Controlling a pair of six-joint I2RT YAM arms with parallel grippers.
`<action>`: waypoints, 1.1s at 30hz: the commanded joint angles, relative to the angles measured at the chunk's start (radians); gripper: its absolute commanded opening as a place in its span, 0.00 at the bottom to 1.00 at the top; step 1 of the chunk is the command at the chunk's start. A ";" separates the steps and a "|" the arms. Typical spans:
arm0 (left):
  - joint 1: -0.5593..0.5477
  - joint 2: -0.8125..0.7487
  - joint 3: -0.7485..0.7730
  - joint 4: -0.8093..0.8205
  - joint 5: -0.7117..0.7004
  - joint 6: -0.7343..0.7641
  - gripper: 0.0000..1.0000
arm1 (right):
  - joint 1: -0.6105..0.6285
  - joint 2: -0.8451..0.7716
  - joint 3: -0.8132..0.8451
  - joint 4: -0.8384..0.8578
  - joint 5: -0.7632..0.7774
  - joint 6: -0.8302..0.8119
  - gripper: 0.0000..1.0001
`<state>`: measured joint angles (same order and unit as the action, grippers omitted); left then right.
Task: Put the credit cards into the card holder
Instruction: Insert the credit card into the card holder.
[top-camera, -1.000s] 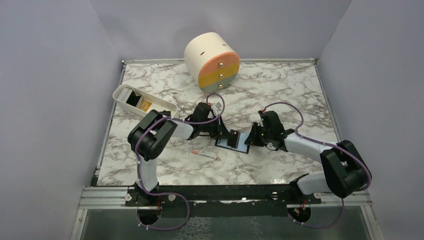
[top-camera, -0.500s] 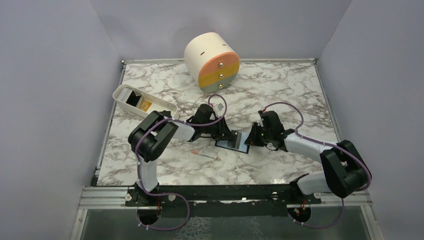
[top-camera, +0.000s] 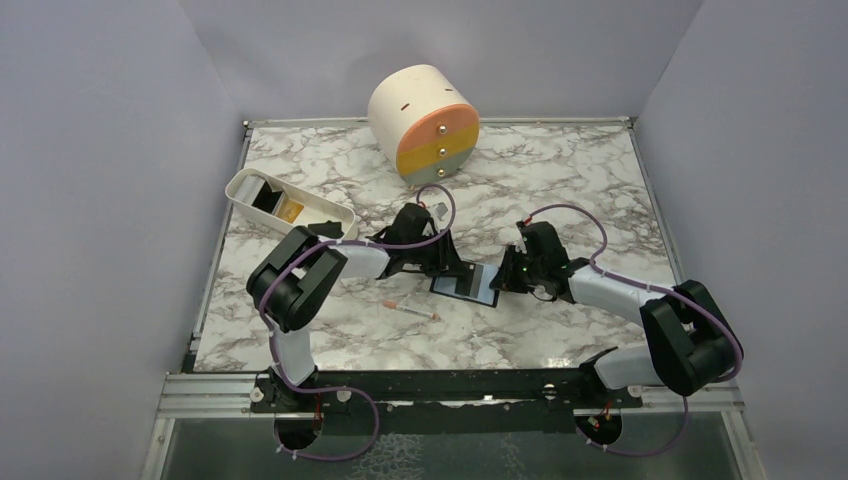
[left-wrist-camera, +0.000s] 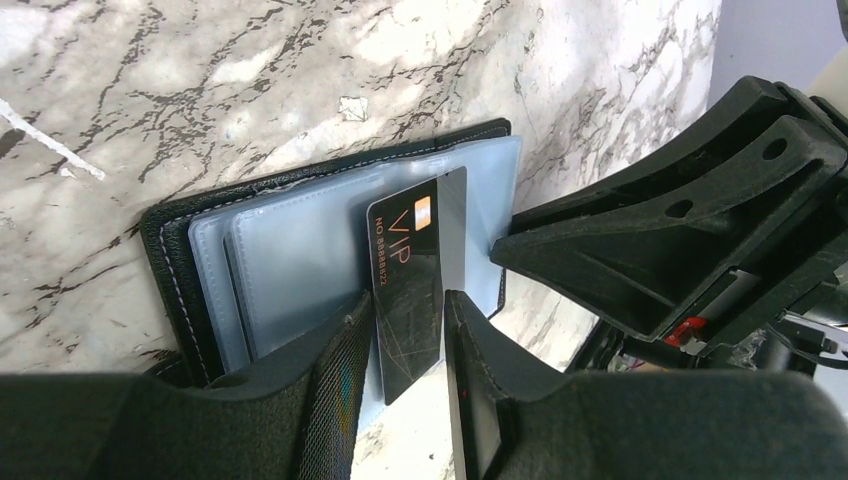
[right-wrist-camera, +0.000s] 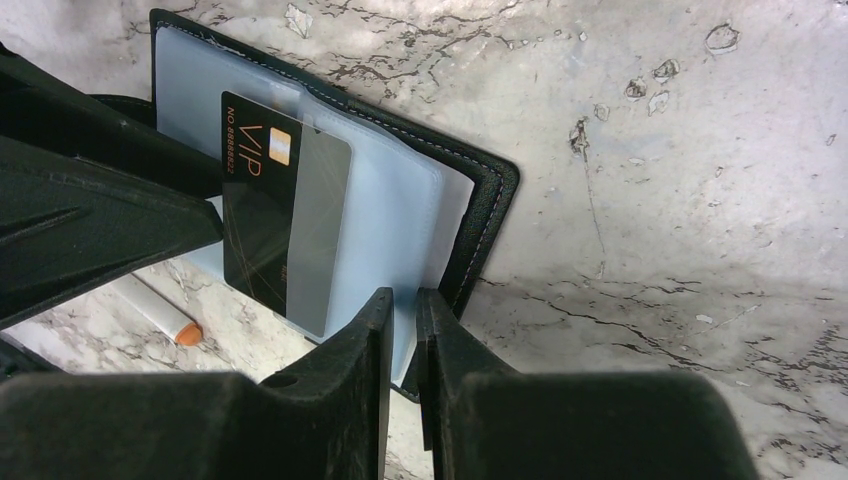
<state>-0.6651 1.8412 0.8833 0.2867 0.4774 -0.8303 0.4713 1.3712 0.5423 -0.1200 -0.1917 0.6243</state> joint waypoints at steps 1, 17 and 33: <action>-0.007 -0.007 0.005 -0.085 -0.083 0.048 0.34 | 0.004 0.006 -0.004 -0.009 0.020 -0.008 0.14; -0.060 0.038 0.057 -0.051 -0.045 0.012 0.13 | 0.004 0.043 -0.004 0.040 0.003 -0.005 0.13; -0.083 0.039 0.089 -0.069 -0.069 0.032 0.22 | 0.004 0.040 0.038 0.012 0.041 -0.038 0.19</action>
<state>-0.7353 1.8797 0.9424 0.2417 0.4316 -0.8135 0.4713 1.3987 0.5518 -0.0841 -0.1947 0.6155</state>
